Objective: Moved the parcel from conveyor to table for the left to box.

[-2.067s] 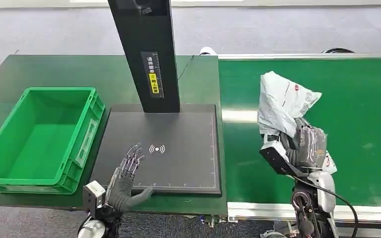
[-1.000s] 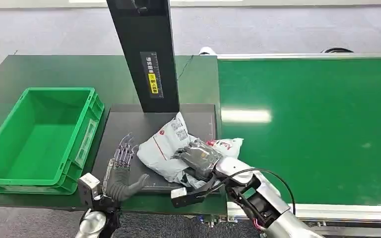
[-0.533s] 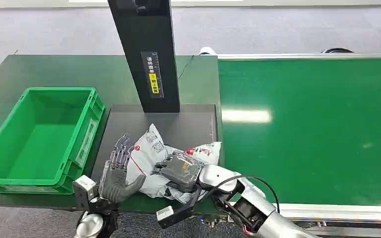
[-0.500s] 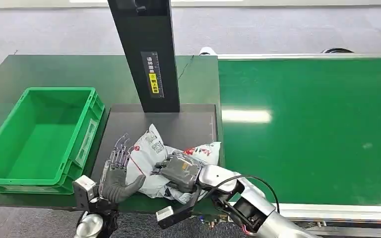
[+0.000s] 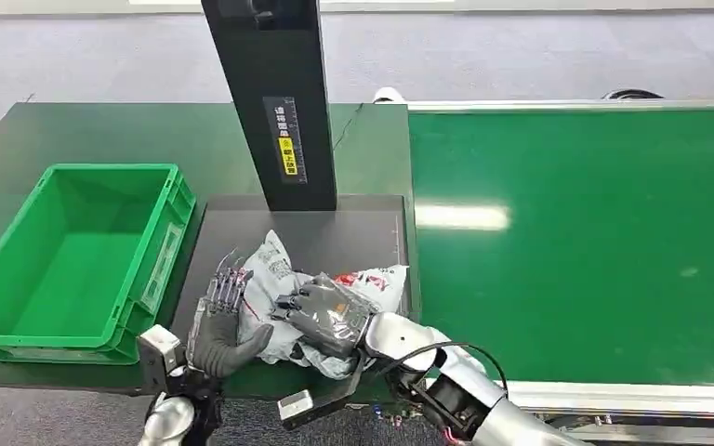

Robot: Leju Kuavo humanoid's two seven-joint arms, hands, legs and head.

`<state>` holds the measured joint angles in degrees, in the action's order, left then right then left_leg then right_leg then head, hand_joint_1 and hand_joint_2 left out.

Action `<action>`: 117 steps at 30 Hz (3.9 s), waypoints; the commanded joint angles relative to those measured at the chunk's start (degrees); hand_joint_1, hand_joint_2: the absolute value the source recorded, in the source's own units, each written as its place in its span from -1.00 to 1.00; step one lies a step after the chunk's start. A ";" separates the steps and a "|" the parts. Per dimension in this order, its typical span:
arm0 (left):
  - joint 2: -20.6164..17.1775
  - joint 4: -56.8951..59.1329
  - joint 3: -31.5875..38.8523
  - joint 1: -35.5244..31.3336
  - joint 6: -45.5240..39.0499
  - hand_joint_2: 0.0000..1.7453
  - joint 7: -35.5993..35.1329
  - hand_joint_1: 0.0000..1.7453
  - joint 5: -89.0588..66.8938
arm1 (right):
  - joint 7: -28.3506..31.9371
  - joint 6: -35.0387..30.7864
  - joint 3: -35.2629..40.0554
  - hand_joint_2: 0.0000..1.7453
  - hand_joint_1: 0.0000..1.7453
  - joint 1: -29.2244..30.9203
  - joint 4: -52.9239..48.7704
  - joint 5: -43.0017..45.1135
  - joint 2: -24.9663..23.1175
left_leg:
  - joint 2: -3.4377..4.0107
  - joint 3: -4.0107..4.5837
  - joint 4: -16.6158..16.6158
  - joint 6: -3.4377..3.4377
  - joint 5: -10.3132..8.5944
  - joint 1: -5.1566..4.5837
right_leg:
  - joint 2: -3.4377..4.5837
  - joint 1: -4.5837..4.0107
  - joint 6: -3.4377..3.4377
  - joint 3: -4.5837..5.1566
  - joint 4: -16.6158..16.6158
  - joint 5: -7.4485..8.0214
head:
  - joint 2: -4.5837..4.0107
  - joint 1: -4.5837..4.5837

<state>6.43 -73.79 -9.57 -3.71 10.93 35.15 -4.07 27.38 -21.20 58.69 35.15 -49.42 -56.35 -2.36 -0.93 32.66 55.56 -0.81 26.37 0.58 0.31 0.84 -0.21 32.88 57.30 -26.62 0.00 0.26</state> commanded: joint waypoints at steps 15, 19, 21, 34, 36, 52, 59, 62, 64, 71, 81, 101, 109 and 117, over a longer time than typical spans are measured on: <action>-1.48 4.79 -3.78 -2.69 1.01 1.00 -0.49 -1.00 -0.17 | 1.14 -3.40 -26.07 1.00 -1.00 -12.20 -9.37 24.56 0.15 | -0.03 -0.01 0.01 0.03 0.00 0.00 | -0.08 0.00 0.01 -0.05 -0.04 0.00 | 0.00 -0.02; -1.48 4.79 -3.78 -2.69 1.01 1.00 -0.49 -1.00 -0.17 | 1.14 -3.40 -26.07 1.00 -1.00 -12.20 -9.37 24.56 0.15 | 0.02 -0.05 0.03 0.03 0.04 0.03 | -0.07 -0.05 0.03 -0.11 -0.06 -0.01 | 0.00 0.00; -1.48 4.79 -3.78 -2.69 1.01 1.00 -0.49 -1.00 -0.17 | 1.14 -3.40 -26.07 1.00 -1.00 -12.20 -9.37 24.56 0.15 | 0.00 -0.03 0.01 0.03 0.03 -0.01 | -0.05 0.00 0.02 -0.05 -0.03 -0.01 | 0.00 0.00; -1.54 5.18 -4.24 -2.98 1.53 1.00 -0.60 -1.00 -0.94 | 2.27 2.22 -30.68 1.00 -1.00 -13.73 -10.32 32.85 -0.68 | 0.03 -0.04 0.01 0.03 0.02 0.02 | -0.07 -0.04 0.04 -0.09 -0.06 0.00 | 0.00 0.00; -1.37 5.73 -4.44 -3.03 1.96 1.00 -0.52 -1.00 -1.04 | 3.84 7.48 -33.92 1.00 -1.00 -14.83 -11.57 39.96 -0.79 | -0.05 -0.02 0.00 0.02 0.01 0.00 | -0.10 0.00 0.02 -0.06 -0.04 -0.01 | 0.00 0.00; -3.28 10.86 -20.21 -5.72 -11.52 1.00 -13.29 -1.00 -41.47 | 4.45 23.20 -42.10 1.00 -1.00 -17.17 -5.76 45.42 -2.78 | 0.01 -0.14 -0.04 0.04 0.04 0.02 | -0.08 -0.03 0.04 -0.20 -0.14 0.00 | 0.00 0.00; -2.56 14.35 -23.28 -7.45 -7.26 1.00 -18.52 -1.00 -48.00 | 3.00 24.06 -41.65 1.00 -1.00 -18.51 -5.85 42.66 -4.11 | -0.01 -0.10 -0.03 0.04 0.02 0.00 | -0.06 0.00 0.02 -0.15 -0.10 0.01 | 0.00 0.00; -1.62 19.43 -24.39 -8.99 -6.47 1.00 -22.70 -1.00 -52.19 | 2.63 24.26 -42.42 1.00 -1.00 -19.09 -6.13 41.42 -4.53 | -0.06 -0.14 -0.06 0.05 0.01 -0.02 | -0.11 0.02 0.01 -0.23 -0.13 0.00 | 0.00 0.00; -0.84 21.39 -23.54 -9.43 -8.11 1.00 -24.90 -1.00 -53.49 | 2.40 24.27 -43.04 1.00 -1.00 -19.52 -6.73 40.95 -4.60 | -0.04 -0.17 -0.08 0.05 0.01 0.00 | -0.11 -0.01 0.02 -0.27 -0.18 0.01 | 0.00 0.00; 0.17 17.03 -16.96 -8.77 -10.64 1.00 -26.20 0.48 -51.54 | 1.61 24.45 -44.73 1.00 -1.00 -21.53 -9.18 39.89 -4.41 | 0.00 -0.32 -0.01 0.08 0.03 -0.03 | -0.08 0.03 0.00 -0.43 -0.09 0.03 | 0.00 -0.02; 0.08 16.37 -16.45 -8.20 -11.21 1.00 -25.61 0.68 -51.14 | 1.55 24.54 -44.76 1.00 -1.00 -21.69 -9.34 39.81 -4.35 | 0.17 -0.56 -0.07 0.11 0.03 0.01 | 0.03 -0.02 -0.01 -0.64 -0.20 0.10 | 0.00 0.00; -0.55 11.08 -14.12 -5.94 -17.28 1.00 -19.18 1.00 -46.63 | 1.42 24.44 -45.66 1.00 -1.00 -23.54 -11.54 39.54 -4.08 | 0.15 -0.63 -0.04 0.09 0.09 -0.01 | 0.07 0.00 -0.02 -0.67 -0.13 0.03 | 0.00 0.00; -0.74 1.42 -11.51 -3.71 -29.21 1.00 -9.44 1.00 -42.05 | 2.05 24.61 -46.04 1.00 -1.00 -22.84 -11.66 40.55 -3.62 | 0.16 -0.31 0.06 0.09 0.10 0.05 | 0.04 -0.06 0.00 -0.36 -0.08 0.04 | 0.00 0.00; -2.91 -3.46 -9.92 -4.64 -38.50 1.00 -6.96 1.00 -46.00 | 2.28 24.89 -45.65 1.00 -1.00 -21.89 -11.42 41.62 -3.33 | 0.08 -0.13 0.06 0.08 0.09 0.00 | 0.02 0.00 -0.03 -0.16 -0.04 0.01 | 0.00 -0.02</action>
<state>6.34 -71.69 -21.57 -7.55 -23.33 27.85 -47.30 29.62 3.06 13.88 11.56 -61.92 -15.65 -6.69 -0.91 32.52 55.59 -0.74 26.45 0.56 0.33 0.88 -0.26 32.73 57.27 -26.62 0.00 0.24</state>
